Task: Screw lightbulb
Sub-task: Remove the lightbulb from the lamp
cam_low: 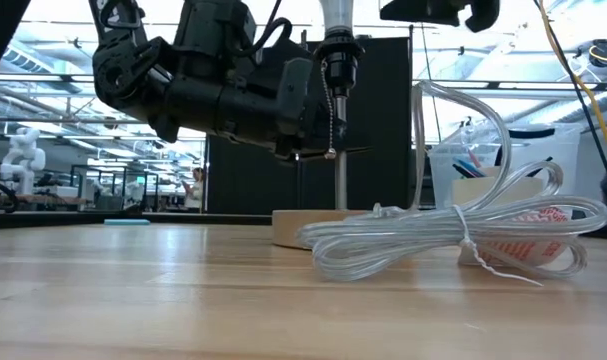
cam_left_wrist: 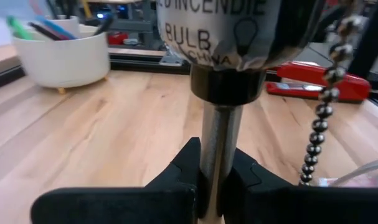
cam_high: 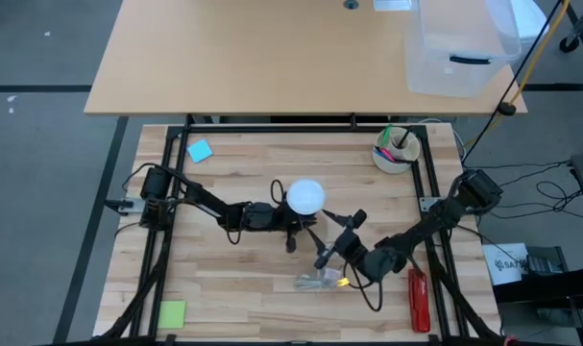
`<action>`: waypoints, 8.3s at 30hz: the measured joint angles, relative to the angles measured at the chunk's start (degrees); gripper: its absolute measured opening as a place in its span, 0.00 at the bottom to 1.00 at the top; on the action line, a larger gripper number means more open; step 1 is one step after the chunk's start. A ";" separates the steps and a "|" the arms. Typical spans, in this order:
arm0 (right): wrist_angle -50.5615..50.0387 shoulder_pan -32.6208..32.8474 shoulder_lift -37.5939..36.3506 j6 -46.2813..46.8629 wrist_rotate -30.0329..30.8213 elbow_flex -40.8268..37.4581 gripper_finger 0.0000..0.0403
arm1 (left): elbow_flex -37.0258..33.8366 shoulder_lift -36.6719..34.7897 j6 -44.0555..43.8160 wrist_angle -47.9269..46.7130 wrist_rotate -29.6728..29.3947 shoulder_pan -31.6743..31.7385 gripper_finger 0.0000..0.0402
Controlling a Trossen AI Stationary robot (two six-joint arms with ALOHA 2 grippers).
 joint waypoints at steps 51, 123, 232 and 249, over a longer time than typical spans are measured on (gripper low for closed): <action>12.56 -13.40 0.00 -12.69 -19.49 -0.17 0.58 | -0.09 -0.04 -0.81 0.38 -3.05 -0.22 0.07; -30.84 -21.92 -17.94 1.44 -72.96 -0.05 0.72 | 0.04 0.00 5.23 -0.64 21.57 -0.33 0.07; -51.81 -0.12 -21.52 16.64 -32.94 0.00 0.76 | -2.45 -37.96 -1.81 -50.06 -7.77 -10.35 0.00; -21.43 0.39 -7.20 11.15 -16.17 0.00 0.74 | -2.42 -37.94 5.03 -40.54 -7.73 -8.31 0.00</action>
